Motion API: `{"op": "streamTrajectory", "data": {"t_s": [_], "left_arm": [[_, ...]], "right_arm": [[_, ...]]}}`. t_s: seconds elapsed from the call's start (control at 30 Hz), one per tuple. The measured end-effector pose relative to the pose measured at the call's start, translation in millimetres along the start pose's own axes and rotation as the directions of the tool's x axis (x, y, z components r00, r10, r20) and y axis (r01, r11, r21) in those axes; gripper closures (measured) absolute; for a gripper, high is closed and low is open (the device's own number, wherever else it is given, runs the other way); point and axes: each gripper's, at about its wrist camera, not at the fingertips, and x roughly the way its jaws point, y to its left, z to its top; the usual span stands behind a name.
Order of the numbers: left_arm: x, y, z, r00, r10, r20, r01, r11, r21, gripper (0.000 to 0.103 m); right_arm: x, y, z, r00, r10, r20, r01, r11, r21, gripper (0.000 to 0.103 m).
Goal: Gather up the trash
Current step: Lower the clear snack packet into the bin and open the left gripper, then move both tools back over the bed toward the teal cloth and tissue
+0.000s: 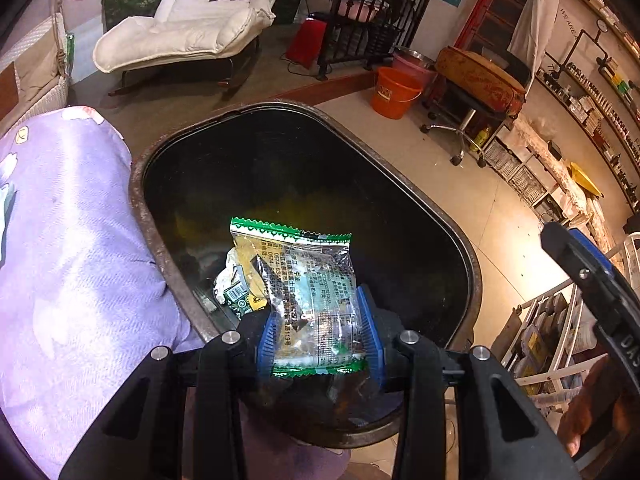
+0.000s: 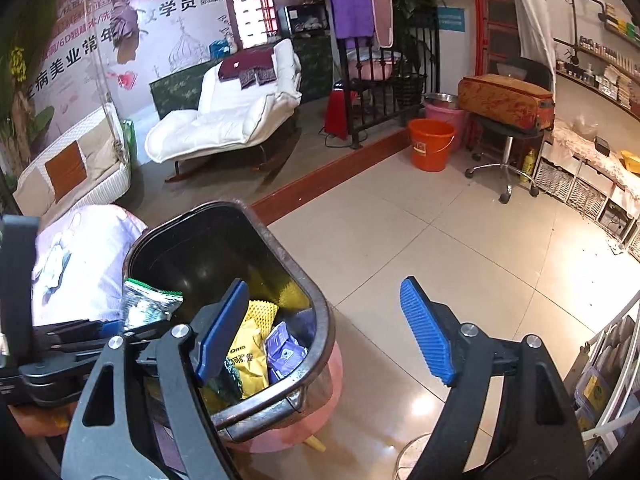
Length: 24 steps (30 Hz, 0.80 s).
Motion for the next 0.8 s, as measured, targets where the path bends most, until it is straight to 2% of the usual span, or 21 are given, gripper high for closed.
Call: {"op": "streamTrajectory", "data": {"t_s": [0.1, 0.13, 0.2, 0.23, 0.3, 0.37, 0.5, 0.67, 0.8], "left_arm": [[11.9, -6.1, 3.7, 1.000, 0.008, -0.029, -0.008, 1.000, 0.014, 0.066], [15.1, -7.7, 4.8, 0.999, 0.010, -0.034, -0.010, 1.000, 0.017, 0.062], [21.1, -9.8, 7.9, 0.999, 0.006, -0.049, -0.005, 1.000, 0.018, 0.051], [23.3, -10.9, 8.5, 0.998, 0.015, -0.055, -0.014, 1.000, 0.019, 0.040], [22.6, -11.3, 7.4, 0.999, 0.026, -0.048, -0.025, 0.999, 0.021, 0.030], [20.9, -13.2, 6.5, 0.999, 0.020, -0.040, -0.019, 0.999, 0.037, 0.025], [10.8, -13.0, 4.7, 1.000, 0.030, -0.008, -0.030, 0.998, 0.063, 0.022], [-9.5, -10.2, -2.1, 0.998, 0.019, 0.057, -0.022, 0.999, 0.048, 0.022], [-27.4, -8.9, -6.7, 0.994, 0.041, 0.104, -0.045, 0.998, 0.038, 0.021]], "right_arm": [[-5.7, -8.2, 2.5, 1.000, -0.006, 0.022, 0.005, 1.000, 0.028, 0.024], [-7.8, -10.8, 3.4, 1.000, -0.009, 0.028, 0.008, 0.999, 0.035, 0.024], [-10.3, -14.7, 6.2, 0.999, -0.015, 0.040, 0.013, 0.999, 0.048, 0.024], [-11.9, -17.2, 7.9, 0.999, -0.020, 0.047, 0.017, 0.998, 0.057, 0.023], [-12.9, -19.8, 10.2, 0.998, -0.020, 0.055, 0.016, 0.997, 0.070, 0.023], [-13.7, -22.9, 12.3, 0.998, -0.026, 0.061, 0.020, 0.996, 0.084, 0.023], [-12.7, -27.7, 15.4, 0.998, -0.026, 0.064, 0.019, 0.994, 0.107, 0.021], [-6.8, -31.4, 18.2, 0.999, -0.019, 0.046, 0.013, 0.990, 0.143, 0.020], [-0.6, -25.4, 18.2, 1.000, 0.006, 0.015, -0.008, 0.991, 0.137, 0.020]]}}
